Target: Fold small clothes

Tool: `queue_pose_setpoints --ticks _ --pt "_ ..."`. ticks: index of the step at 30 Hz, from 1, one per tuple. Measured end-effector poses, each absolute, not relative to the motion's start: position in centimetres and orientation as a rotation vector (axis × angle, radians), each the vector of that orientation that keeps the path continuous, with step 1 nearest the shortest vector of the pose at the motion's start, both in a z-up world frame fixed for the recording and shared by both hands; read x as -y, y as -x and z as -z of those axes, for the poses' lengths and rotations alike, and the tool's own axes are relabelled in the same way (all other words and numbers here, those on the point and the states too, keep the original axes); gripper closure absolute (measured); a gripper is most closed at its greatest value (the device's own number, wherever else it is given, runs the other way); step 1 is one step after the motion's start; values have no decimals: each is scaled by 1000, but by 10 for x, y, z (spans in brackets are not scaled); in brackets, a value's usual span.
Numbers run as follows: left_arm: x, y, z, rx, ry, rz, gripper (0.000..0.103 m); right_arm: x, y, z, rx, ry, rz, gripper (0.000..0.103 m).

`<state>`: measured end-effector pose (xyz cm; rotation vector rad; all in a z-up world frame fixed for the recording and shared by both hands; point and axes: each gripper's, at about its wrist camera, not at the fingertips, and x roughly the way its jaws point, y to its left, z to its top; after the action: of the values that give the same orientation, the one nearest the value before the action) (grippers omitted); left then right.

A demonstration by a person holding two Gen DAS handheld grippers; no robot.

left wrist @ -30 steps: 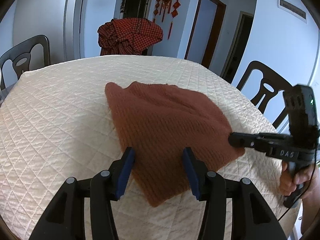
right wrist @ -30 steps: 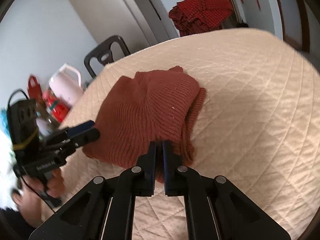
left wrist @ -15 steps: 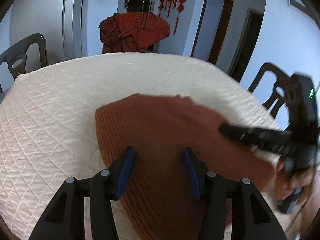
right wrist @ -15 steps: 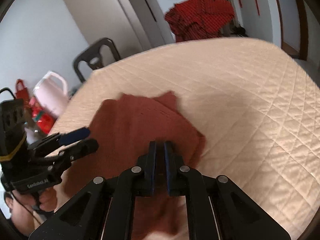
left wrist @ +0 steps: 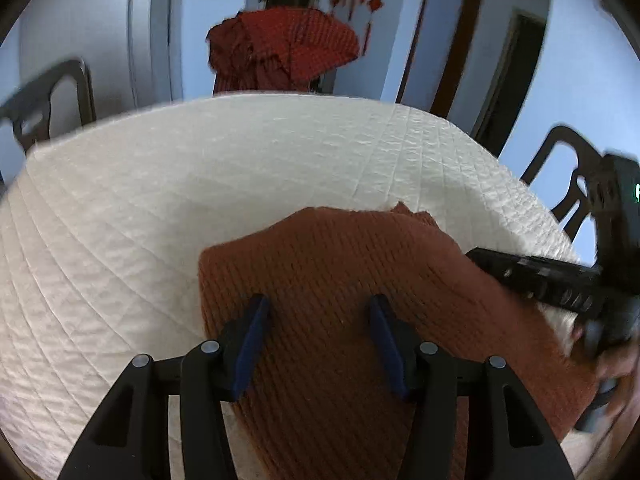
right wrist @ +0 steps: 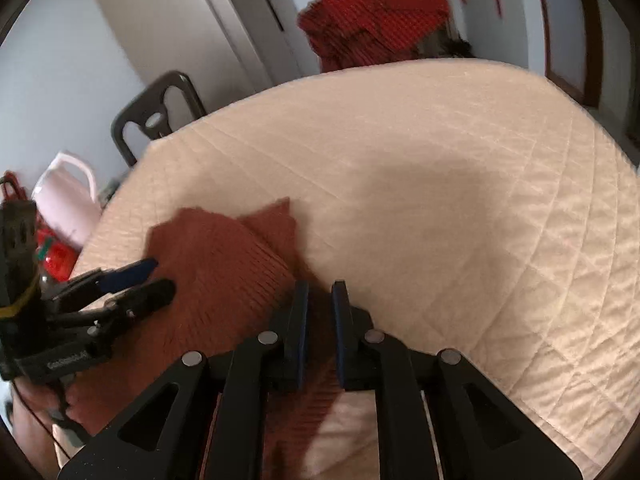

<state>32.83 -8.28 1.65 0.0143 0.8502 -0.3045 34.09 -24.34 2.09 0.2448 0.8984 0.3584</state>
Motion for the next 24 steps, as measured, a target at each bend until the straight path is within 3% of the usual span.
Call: queue_pose_setpoints --ticks 12,15,24 --pt "66 -227 -52 -756 3 360 49 229 -218 -71 -744 -121 -472 90" --pt "70 -209 -47 -758 13 383 65 216 -204 -65 -756 -59 -484 90" --pt "81 -206 -25 -782 3 364 70 222 -221 -29 -845 -27 -385 93"
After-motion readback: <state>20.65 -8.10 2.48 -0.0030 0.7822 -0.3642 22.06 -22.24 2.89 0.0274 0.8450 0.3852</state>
